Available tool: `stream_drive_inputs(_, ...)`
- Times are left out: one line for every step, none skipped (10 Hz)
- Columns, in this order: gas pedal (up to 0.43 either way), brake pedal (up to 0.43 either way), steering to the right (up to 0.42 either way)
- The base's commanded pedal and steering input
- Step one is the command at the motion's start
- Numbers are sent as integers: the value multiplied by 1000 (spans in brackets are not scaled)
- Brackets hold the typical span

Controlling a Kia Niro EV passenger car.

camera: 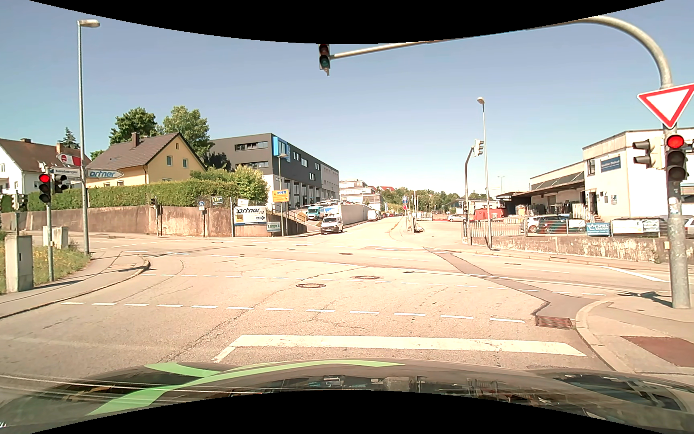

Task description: Follow the waypoints while adhering to traffic rules and regulations

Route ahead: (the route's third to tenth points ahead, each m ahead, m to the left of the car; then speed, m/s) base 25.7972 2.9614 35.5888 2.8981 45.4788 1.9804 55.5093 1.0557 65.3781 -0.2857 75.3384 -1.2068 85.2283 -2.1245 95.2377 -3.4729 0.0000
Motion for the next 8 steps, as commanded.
stream_drive_inputs(0,500,36)
stream_drive_inputs(0,500,36)
stream_drive_inputs(0,500,36)
stream_drive_inputs(0,500,36)
stream_drive_inputs(0,494,36)
stream_drive_inputs(0,500,36)
stream_drive_inputs(0,500,36)
stream_drive_inputs(0,500,36)
